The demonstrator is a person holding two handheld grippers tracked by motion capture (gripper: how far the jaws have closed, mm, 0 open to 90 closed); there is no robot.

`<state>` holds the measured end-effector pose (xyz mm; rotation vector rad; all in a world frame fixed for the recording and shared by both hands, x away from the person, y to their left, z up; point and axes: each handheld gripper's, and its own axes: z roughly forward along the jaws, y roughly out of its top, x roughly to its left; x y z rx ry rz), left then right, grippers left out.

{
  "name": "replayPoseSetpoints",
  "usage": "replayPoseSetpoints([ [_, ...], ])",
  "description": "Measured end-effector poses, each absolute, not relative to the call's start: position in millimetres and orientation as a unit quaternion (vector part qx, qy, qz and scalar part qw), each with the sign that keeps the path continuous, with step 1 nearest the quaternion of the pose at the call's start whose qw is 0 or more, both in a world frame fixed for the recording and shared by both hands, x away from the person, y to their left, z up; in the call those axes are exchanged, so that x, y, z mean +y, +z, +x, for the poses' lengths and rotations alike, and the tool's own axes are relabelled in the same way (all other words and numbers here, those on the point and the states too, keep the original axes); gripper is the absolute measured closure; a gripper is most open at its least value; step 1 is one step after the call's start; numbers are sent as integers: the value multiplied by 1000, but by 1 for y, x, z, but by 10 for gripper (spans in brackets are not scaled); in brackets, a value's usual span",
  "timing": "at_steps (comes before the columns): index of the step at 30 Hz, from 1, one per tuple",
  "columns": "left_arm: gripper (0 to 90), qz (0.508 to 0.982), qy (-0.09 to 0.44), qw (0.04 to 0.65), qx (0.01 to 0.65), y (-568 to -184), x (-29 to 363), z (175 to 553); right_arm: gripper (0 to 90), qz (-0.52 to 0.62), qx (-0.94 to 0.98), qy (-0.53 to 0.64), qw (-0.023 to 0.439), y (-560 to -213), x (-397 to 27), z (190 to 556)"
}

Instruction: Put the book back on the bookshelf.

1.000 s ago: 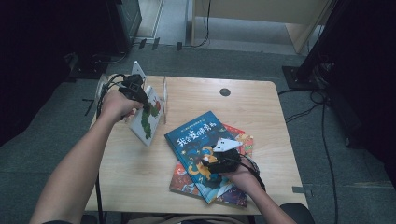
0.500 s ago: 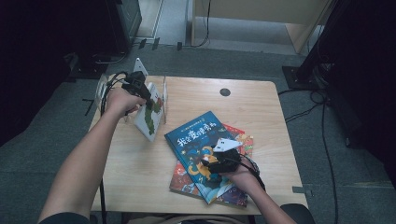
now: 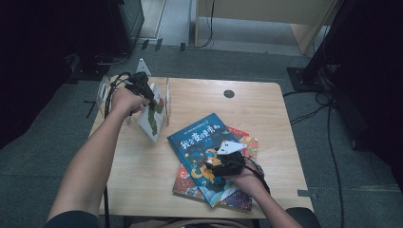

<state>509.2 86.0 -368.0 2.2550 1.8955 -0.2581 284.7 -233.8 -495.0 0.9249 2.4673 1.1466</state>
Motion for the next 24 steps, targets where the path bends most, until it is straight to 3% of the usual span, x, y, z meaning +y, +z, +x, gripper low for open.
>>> replayPoseSetpoints([
  [24, 773, 750, -82, 88, 651, -374, 77, 529, 291, 318, 851, 395, 134, -495, -234, 285],
])
